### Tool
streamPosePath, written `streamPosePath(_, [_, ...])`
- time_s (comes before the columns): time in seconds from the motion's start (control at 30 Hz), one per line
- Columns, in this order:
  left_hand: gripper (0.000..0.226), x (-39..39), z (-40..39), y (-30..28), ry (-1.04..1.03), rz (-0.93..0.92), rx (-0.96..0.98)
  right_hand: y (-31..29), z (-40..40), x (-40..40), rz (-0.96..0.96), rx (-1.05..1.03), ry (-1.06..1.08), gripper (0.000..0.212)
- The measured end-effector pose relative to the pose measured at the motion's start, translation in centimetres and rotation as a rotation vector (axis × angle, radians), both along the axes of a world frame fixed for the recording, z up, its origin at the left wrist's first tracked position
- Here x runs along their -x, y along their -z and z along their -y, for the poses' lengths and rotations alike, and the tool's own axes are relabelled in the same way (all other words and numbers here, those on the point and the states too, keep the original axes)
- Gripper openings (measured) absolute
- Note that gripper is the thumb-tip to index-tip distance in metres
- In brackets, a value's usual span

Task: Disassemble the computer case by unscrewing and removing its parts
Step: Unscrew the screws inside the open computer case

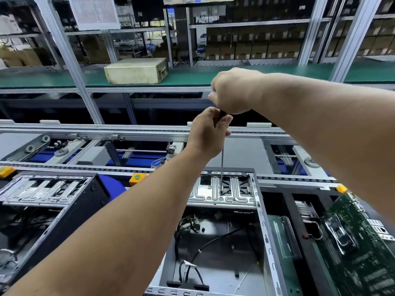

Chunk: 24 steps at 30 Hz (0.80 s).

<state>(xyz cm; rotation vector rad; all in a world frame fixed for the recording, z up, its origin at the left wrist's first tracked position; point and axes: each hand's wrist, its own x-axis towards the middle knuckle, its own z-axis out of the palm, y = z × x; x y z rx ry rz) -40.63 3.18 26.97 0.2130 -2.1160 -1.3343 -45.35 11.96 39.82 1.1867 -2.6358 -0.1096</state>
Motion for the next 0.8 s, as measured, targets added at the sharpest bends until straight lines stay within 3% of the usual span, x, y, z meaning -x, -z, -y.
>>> streamPosePath(0.23, [0.023, 0.2, -0.4, 0.6, -0.129, -0.028, 0.008, -0.6, -0.5, 0.5, 0.137, -0.020, -0.087, 0.028])
streamPosePath(0.43, [0.032, 0.1, -1.2, 0.2, -0.231, 0.002, 0.010, -1.4, -0.8, -0.1, 0.223, -0.042, -0.139, 0.014])
streamPosePath(0.57, [0.024, -0.4, -0.5, -0.6, -0.031, 0.055, -0.053, -1.1, -0.3, -0.5, 0.208, -0.024, -0.106, 0.017])
streamPosePath(0.63, [0.011, -0.6, -0.3, -1.0, 0.104, 0.057, -0.051, -0.9, -0.1, -0.7, 0.193, -0.016, -0.109, 0.030])
streamPosePath(0.7, [0.014, -0.8, -0.3, -1.0, 0.138, 0.072, -0.062, -0.7, 0.1, -0.9, 0.146, -0.022, -0.125, 0.038])
streamPosePath(0.8, [0.024, -0.9, 0.0, -0.4, 0.140, 0.103, -0.057, -0.5, 0.2, -0.7, 0.109, -0.040, -0.137, 0.026])
